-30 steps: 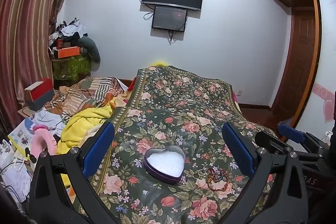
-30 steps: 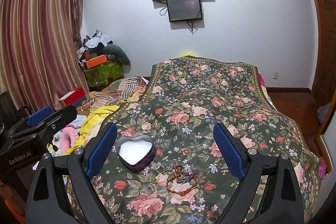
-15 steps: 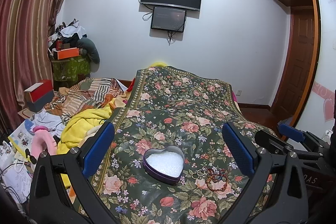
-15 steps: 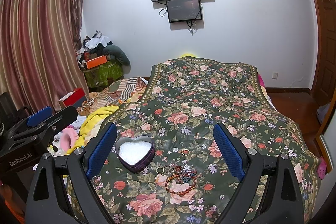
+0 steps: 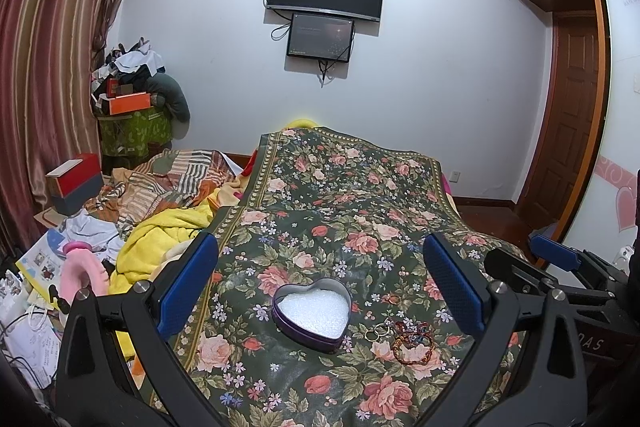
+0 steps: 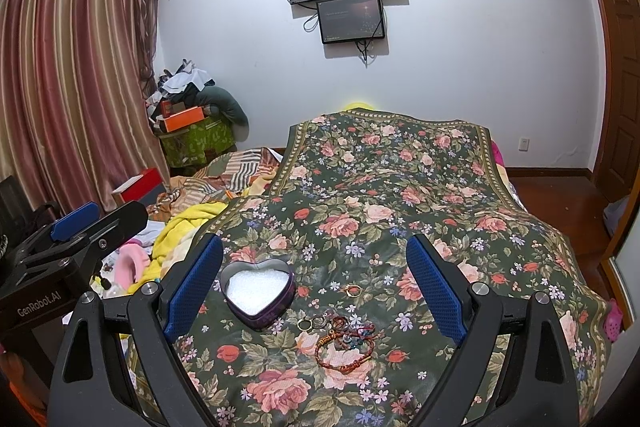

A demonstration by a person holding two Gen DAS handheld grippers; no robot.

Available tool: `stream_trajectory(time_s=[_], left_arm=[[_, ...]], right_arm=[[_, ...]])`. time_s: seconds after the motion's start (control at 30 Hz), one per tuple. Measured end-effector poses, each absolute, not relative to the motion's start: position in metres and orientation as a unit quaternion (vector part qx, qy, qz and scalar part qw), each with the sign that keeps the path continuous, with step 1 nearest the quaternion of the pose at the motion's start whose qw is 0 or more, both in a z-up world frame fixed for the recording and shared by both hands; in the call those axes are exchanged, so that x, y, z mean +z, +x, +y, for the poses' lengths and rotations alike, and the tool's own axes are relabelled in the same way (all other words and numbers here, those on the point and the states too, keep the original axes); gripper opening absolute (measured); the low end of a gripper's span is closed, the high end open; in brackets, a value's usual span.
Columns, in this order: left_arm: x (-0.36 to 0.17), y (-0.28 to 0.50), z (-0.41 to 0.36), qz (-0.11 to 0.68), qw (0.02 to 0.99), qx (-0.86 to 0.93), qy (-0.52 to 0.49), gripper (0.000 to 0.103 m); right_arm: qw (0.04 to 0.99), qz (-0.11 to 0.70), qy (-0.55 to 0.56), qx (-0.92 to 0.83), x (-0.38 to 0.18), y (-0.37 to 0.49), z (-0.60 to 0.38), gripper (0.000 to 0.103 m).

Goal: Organize jewelry

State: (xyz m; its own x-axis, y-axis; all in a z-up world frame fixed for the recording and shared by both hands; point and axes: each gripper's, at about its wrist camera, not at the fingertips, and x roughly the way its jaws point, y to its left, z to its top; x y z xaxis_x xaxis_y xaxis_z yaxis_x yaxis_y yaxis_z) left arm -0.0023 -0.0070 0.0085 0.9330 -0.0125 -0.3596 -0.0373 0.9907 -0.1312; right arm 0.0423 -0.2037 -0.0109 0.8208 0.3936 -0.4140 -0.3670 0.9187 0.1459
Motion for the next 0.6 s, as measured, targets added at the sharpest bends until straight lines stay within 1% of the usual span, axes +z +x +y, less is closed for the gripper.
stream_trajectory(time_s=[0.6], left_arm=[[0.0135, -0.0053, -0.0093, 0.179, 0.982, 0.005, -0.064, 0.103]], right_arm=[[0.954, 0.222, 0.031, 0.199, -0.0086, 0.0395, -0.2034, 0.091]])
